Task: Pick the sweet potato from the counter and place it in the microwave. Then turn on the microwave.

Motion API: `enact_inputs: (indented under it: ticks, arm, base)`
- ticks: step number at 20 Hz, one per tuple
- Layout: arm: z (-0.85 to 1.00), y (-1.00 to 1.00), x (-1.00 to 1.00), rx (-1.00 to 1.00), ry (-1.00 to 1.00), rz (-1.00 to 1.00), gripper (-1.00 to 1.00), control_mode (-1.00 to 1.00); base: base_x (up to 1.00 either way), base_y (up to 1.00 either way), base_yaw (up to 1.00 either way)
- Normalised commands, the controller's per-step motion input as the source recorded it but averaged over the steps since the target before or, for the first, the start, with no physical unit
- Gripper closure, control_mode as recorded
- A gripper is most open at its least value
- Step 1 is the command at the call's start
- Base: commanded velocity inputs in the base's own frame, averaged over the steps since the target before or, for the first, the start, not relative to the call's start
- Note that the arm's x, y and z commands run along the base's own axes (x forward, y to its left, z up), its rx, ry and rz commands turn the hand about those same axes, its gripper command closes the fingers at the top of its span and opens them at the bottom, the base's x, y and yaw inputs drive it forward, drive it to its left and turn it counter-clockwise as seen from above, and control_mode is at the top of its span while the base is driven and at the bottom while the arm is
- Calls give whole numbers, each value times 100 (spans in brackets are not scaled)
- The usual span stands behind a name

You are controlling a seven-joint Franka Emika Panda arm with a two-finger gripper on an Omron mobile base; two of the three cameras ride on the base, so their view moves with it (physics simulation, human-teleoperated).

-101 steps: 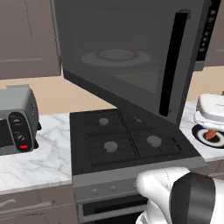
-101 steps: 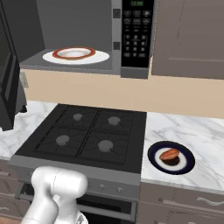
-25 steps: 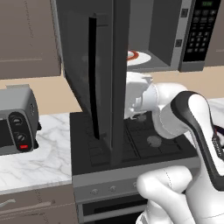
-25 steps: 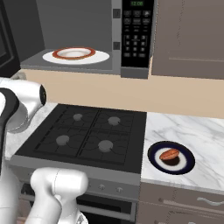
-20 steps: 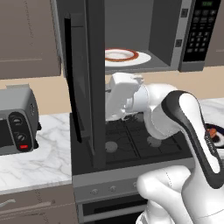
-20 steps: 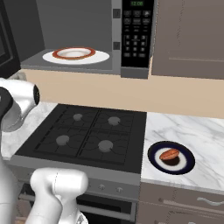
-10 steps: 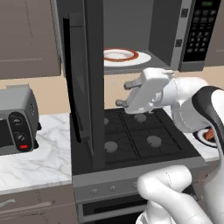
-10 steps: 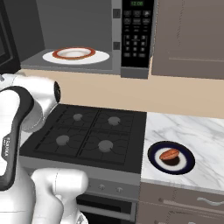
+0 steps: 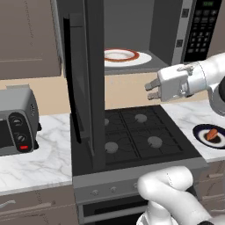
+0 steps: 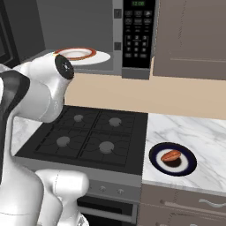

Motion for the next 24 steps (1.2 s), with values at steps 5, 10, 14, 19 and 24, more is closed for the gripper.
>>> enact_inputs:
  ticks: [5,10,14,19,24]
  arm:
    - [-7,-75,11,-43,-2,-26,-100,-100]
    - [-43,-74,0,-39,0,-31,-100,-100]
    - [-49,-83,0,-34,0,-33,-100,-100]
    - [-54,-73,2,-25,0,-32,-100,-100]
    - [-38,-80,44,-5,7,-30,-100,-100]
  base:
    - [0,0,0]
    - [0,0,0]
    - [0,0,0]
    - [0,0,0]
    - [0,0,0]
